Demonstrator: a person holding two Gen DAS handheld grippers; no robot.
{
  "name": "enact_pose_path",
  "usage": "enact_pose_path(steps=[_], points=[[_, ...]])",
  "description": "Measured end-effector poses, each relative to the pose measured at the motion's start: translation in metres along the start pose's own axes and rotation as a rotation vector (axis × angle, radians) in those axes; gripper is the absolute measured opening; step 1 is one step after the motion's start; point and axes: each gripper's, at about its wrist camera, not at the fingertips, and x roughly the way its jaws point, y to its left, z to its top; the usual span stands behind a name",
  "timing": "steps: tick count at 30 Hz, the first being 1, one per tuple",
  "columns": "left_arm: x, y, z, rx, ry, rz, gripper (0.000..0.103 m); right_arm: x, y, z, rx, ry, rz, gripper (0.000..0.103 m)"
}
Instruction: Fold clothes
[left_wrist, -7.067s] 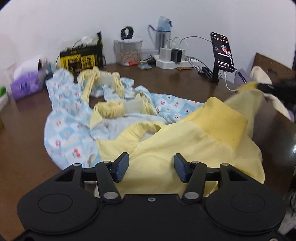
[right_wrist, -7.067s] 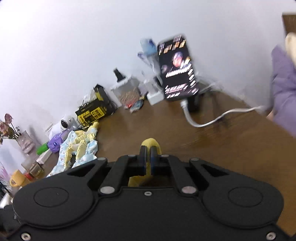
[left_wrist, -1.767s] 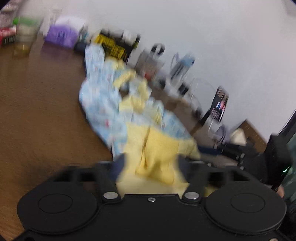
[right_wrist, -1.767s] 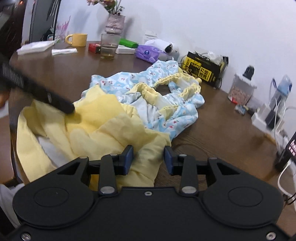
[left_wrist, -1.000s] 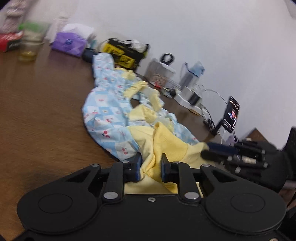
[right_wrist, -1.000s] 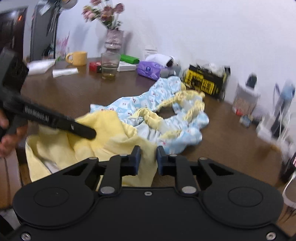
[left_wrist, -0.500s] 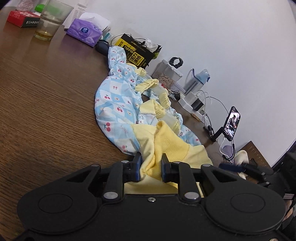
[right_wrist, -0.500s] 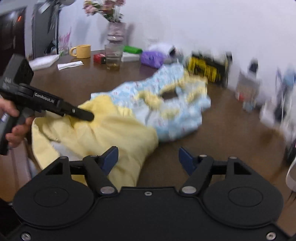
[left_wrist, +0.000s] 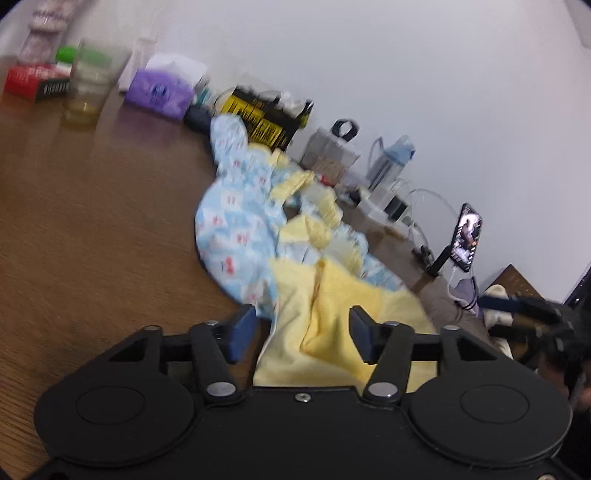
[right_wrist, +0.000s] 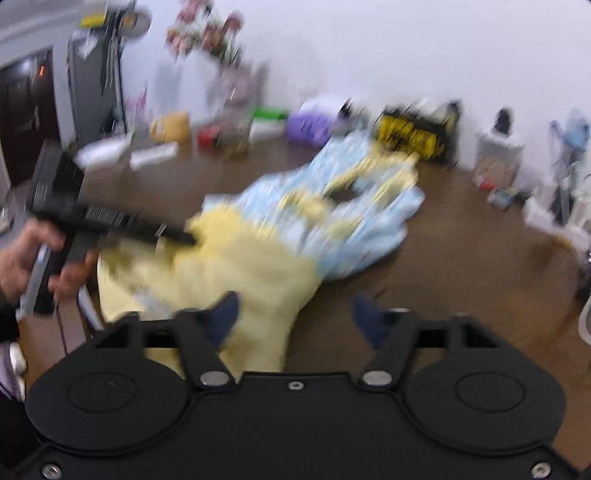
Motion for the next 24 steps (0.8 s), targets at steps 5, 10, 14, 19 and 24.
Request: enact_pose_path(steps=[5,10,14,19,24], points=[[-0.010,-0.012,0.034,0.106,-0.053,0.143,0.068,0.021,-0.029,0.041,-0.038,-0.049,-0.140,0.076],[0.031,-0.008,0.045,0.097,0.004,0.282,0.067,0.091,-0.035,0.061,-0.091,0.043,-0.141,0.075],[0.051,-0.024,0.049,0.207,0.009,0.257,0.068,0.149,-0.046,0.055,-0.023,0.191,-0.098,0.075],[0.104,-0.036,0.077,0.334,0.116,0.203,0.068,0.165,-0.044,0.050,-0.003,0.196,-0.061,0.035],[0.151,-0.028,0.058,0.343,0.247,0.224,0.066,0.178,-0.041,0.048,-0.018,0.220,-0.033,0.005]])
